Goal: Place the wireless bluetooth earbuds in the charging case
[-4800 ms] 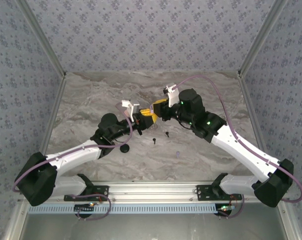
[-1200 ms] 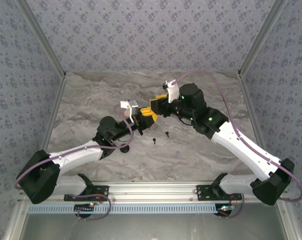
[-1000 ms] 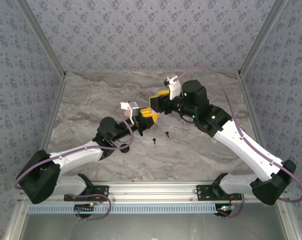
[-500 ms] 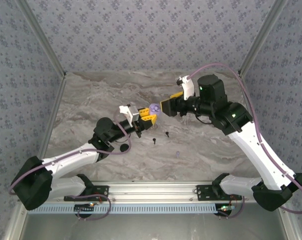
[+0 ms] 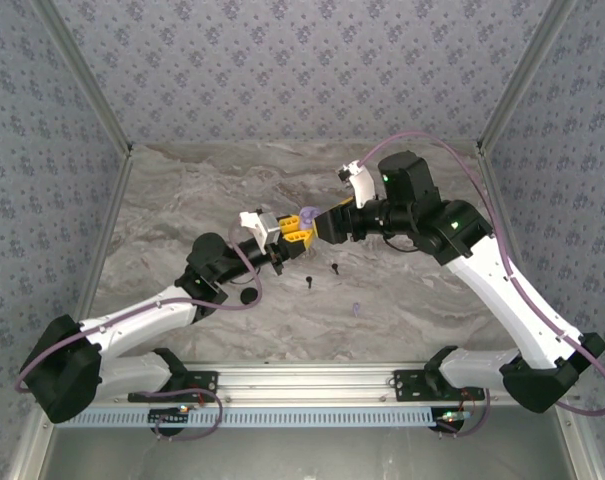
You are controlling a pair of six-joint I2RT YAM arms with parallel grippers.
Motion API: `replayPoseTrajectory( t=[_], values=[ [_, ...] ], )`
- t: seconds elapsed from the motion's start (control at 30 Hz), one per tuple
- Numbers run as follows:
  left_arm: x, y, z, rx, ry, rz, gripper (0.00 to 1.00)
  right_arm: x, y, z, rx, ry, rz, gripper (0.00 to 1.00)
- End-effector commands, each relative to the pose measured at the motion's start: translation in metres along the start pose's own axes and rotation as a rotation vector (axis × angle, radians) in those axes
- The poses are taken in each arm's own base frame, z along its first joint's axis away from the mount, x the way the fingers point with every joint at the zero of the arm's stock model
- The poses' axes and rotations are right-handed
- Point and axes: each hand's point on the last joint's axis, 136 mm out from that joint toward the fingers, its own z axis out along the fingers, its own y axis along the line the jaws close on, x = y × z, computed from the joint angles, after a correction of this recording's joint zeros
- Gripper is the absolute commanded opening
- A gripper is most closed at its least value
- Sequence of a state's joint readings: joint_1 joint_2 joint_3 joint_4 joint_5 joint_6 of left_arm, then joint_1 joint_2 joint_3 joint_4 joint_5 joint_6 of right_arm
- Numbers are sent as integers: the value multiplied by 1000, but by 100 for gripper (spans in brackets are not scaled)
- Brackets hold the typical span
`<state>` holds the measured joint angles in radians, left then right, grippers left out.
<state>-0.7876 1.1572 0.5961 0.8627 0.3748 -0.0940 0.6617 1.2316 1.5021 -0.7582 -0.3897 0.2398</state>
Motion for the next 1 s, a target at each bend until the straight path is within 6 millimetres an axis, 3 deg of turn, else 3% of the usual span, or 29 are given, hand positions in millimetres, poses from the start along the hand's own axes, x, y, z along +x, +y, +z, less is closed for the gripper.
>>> replayPoseTrajectory(
  t=[0.0, 0.53, 0.97],
  values=[
    [-26, -7, 2, 26, -64, 34, 0, -6, 9, -7, -20, -12, 0, 63],
    [-24, -3, 4, 9, -56, 23, 0, 4, 19, 9, -94, 60, 12, 55],
    [-21, -4, 5, 18, -49, 13, 0, -3, 25, 16, -116, 42, -20, 53]
  ],
)
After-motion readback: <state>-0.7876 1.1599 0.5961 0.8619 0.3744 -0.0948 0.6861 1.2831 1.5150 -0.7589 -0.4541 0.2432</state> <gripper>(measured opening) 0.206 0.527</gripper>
